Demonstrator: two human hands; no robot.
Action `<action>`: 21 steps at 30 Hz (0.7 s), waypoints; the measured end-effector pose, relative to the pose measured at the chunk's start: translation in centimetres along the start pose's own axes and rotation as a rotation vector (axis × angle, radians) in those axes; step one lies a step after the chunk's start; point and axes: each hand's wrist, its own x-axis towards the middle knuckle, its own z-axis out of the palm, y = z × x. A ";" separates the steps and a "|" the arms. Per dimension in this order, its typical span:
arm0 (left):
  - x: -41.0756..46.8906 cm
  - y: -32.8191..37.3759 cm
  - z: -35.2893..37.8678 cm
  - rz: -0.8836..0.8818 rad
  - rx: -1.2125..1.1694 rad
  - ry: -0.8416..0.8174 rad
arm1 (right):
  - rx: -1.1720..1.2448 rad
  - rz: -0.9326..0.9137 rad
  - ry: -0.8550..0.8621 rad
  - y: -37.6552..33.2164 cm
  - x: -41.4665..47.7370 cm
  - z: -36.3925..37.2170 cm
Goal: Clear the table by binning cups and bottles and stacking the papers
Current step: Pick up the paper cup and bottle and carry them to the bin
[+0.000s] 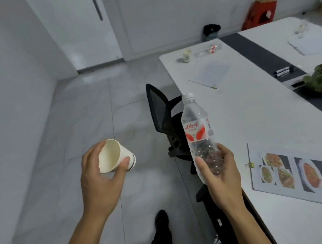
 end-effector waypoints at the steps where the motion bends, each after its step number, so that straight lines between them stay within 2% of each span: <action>1: 0.7 -0.9 -1.1 -0.017 -0.004 0.036 | -0.015 -0.010 -0.030 -0.5 0.4 1.4; 6: 6.5 -6.4 -3.5 -0.072 -0.043 0.158 | -0.093 -0.078 -0.132 -2.5 5.4 10.6; 13: 22.5 -13.5 -5.3 -0.092 -0.060 0.205 | -0.115 -0.126 -0.207 -7.1 17.1 26.4; 17: 34.6 -15.0 -4.9 -0.018 -0.057 0.185 | -0.095 -0.147 -0.172 -10.2 24.7 33.4; 21: 44.2 -16.0 -1.6 0.017 -0.065 0.127 | -0.086 -0.168 -0.106 -10.7 31.7 37.0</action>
